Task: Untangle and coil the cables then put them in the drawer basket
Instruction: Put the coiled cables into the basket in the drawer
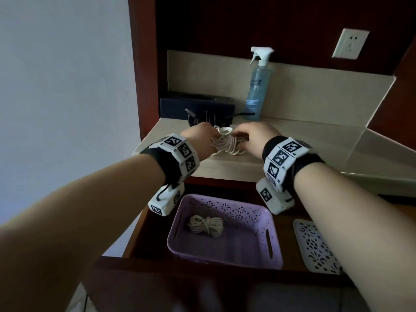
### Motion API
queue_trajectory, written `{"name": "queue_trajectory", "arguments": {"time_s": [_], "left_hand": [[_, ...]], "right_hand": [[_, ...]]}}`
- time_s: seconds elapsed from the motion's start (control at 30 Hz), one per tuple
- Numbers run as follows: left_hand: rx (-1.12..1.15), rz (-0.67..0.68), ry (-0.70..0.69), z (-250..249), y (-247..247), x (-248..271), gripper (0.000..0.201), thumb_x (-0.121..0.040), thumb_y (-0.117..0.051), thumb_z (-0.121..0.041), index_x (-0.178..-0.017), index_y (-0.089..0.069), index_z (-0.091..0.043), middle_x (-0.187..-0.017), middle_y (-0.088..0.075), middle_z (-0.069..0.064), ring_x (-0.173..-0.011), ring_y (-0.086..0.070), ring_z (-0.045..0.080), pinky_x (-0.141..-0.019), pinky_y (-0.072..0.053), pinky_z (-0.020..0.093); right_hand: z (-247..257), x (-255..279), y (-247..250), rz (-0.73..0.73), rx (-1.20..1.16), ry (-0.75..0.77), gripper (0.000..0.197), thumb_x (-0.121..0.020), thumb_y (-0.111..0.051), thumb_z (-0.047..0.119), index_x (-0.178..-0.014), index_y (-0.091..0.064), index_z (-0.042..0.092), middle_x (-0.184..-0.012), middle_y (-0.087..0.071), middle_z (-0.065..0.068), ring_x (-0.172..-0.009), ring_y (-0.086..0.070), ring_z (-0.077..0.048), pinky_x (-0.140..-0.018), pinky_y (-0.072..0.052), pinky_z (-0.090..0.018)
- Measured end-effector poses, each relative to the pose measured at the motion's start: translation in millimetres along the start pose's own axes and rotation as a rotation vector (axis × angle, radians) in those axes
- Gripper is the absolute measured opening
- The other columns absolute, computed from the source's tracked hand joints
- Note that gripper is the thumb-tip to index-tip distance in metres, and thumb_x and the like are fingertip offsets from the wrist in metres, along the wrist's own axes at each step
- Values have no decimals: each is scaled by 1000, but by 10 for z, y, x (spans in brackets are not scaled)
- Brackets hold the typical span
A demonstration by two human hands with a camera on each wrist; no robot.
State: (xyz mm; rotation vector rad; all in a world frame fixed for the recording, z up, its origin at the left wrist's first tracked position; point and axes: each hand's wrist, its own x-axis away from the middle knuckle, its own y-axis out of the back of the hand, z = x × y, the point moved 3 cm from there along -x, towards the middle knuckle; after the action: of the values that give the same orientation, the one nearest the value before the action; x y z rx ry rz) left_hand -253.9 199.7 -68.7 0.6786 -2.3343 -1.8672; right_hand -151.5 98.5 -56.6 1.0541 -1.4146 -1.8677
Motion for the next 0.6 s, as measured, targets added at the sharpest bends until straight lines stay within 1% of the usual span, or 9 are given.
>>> {"name": "queue_trajectory", "arguments": {"time_s": [0.07,0.17,0.23,0.3,0.43,0.5,0.6], "left_hand": [[11,-22,10,31,-9,-58,32,-92,-58,-19,-123,-61,-14,-124,-58,4,-106,-58,20,-79,-40,23],[-3,-21,19,49,-10,-94,35,-92,-58,-19,-127,-57,-15,-128,-54,4,-109,-56,20,-82,-39,23],[-2,-11,20,63,-48,-105,36,-92,-59,-21,-127,-56,-16,-128,-51,4,-110,-54,20,-86,-41,25],[-9,-11,23,55,-67,-93,35,-92,-60,-22,-126,-57,-16,-126,-51,3,-108,-55,20,-89,-45,28],[-30,-8,7,15,-14,-53,26,-94,-54,-15,-118,-62,-9,-121,-56,7,-103,-59,21,-91,-49,34],[-6,-32,-19,8,54,-13,24,-94,-56,-17,-115,-65,-12,-122,-56,4,-103,-59,19,-90,-49,32],[8,-30,-47,9,123,80,24,-92,-59,-22,-115,-66,-17,-124,-55,-3,-104,-59,13,-83,-46,24]], "right_hand": [[-33,-20,-13,-4,-14,0,38,-87,-58,8,-120,-59,26,-121,-61,-2,-108,-56,-22,-92,-46,-31],[-38,-77,-60,0,29,-4,36,-88,-55,7,-117,-57,29,-113,-63,-4,-99,-59,-24,-86,-49,-33],[-37,-101,-81,-2,52,-25,36,-89,-53,7,-114,-56,31,-109,-64,-4,-94,-60,-25,-81,-51,-33],[-38,-108,-83,12,35,-36,35,-89,-53,5,-113,-56,31,-109,-64,-3,-94,-60,-25,-82,-52,-34],[-18,-78,-32,36,39,21,31,-88,-54,5,-114,-55,23,-111,-60,-5,-97,-57,-24,-84,-49,-35],[-2,-36,4,59,40,65,30,-87,-58,10,-115,-54,20,-113,-56,-6,-98,-55,-24,-87,-47,-36],[30,66,47,96,49,108,31,-86,-60,19,-116,-53,18,-114,-55,-6,-100,-55,-24,-88,-47,-37]]}}
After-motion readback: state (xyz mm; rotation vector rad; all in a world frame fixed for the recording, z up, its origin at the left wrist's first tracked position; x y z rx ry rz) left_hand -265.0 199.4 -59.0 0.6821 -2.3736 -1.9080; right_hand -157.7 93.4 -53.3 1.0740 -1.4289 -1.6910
